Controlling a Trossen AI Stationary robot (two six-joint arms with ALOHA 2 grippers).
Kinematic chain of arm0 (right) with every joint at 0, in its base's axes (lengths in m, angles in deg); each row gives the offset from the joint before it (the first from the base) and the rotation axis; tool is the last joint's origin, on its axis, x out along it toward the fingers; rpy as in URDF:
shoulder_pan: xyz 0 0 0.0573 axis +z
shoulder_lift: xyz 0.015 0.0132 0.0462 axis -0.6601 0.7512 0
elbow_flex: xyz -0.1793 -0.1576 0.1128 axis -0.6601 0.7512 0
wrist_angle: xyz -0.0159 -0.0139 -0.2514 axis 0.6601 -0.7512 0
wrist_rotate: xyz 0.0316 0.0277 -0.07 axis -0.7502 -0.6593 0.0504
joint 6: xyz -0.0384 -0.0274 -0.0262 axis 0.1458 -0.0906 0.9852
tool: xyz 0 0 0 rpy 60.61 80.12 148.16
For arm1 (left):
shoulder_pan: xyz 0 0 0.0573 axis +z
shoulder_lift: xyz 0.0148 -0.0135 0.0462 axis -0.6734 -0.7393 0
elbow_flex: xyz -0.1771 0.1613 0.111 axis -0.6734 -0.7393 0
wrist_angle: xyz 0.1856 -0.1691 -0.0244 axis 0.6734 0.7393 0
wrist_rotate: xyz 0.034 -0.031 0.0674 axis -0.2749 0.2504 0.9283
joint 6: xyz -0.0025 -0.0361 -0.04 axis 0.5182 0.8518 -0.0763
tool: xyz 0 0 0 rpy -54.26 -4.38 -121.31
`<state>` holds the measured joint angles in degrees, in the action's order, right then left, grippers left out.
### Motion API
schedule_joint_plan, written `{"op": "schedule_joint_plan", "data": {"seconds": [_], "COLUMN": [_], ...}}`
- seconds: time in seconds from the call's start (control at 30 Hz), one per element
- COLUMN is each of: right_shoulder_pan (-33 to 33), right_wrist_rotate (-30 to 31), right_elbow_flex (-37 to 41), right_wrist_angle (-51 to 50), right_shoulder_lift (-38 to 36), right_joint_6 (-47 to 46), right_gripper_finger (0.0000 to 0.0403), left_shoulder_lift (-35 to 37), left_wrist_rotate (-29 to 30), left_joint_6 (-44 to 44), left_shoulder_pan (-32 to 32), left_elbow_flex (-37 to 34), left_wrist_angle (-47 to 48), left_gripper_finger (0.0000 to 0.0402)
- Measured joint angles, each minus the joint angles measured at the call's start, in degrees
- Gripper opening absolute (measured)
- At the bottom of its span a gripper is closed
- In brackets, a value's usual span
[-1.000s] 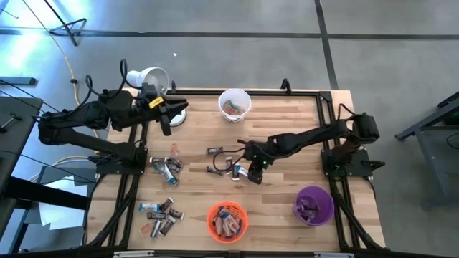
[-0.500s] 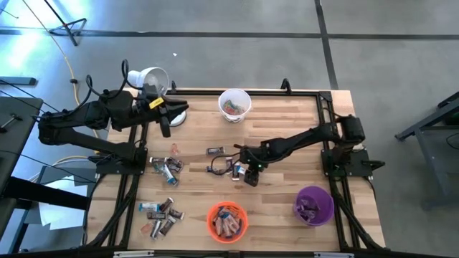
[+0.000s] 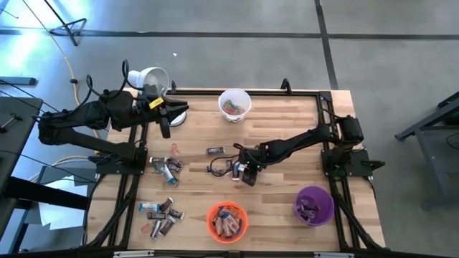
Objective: Organize candy in baskets
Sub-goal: Put the white chocolate bar into the orange bucket
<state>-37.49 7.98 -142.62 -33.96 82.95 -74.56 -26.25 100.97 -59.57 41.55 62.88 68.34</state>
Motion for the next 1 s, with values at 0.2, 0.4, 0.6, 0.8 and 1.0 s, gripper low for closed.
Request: {"op": "schedule_joint_plan", "data": {"seconds": [0.2, 0.4, 0.6, 0.8, 1.0], "right_shoulder_pan": [-0.2, -0.3, 0.1, 0.1, 2.2], "right_wrist_rotate": [-0.8, -3.4, -5.6, -4.5, -3.3], "right_elbow_flex": [0.1, -0.3, -6.0, -15.9, -29.1], "right_wrist_angle": [-0.3, -0.9, -11.9, -25.9, -36.7], "right_shoulder_lift": [0.0, -0.7, -2.1, -3.3, -3.4], "right_joint_6": [-5.1, -9.3, -9.2, -9.2, -12.2], "right_gripper_finger": [0.0051, 0.0016, 0.0038, 0.0026, 0.0026], "left_shoulder_lift": [0.0, 0.0, 0.0, 0.0, 0.0], "left_wrist_rotate": [0.0, -1.3, -1.6, -1.7, -1.7], "left_joint_6": [-1.5, -2.8, -2.8, -2.9, -3.3], "left_shoulder_pan": [0.0, 0.0, 0.0, 0.0, 0.0], "left_elbow_flex": [0.0, 0.0, 0.0, 0.0, 0.0], "left_wrist_angle": [0.0, 0.0, 0.0, 1.4, 3.3], "left_gripper_finger": [0.0055, 0.0055, 0.0055, 0.0055, 0.0055]}}
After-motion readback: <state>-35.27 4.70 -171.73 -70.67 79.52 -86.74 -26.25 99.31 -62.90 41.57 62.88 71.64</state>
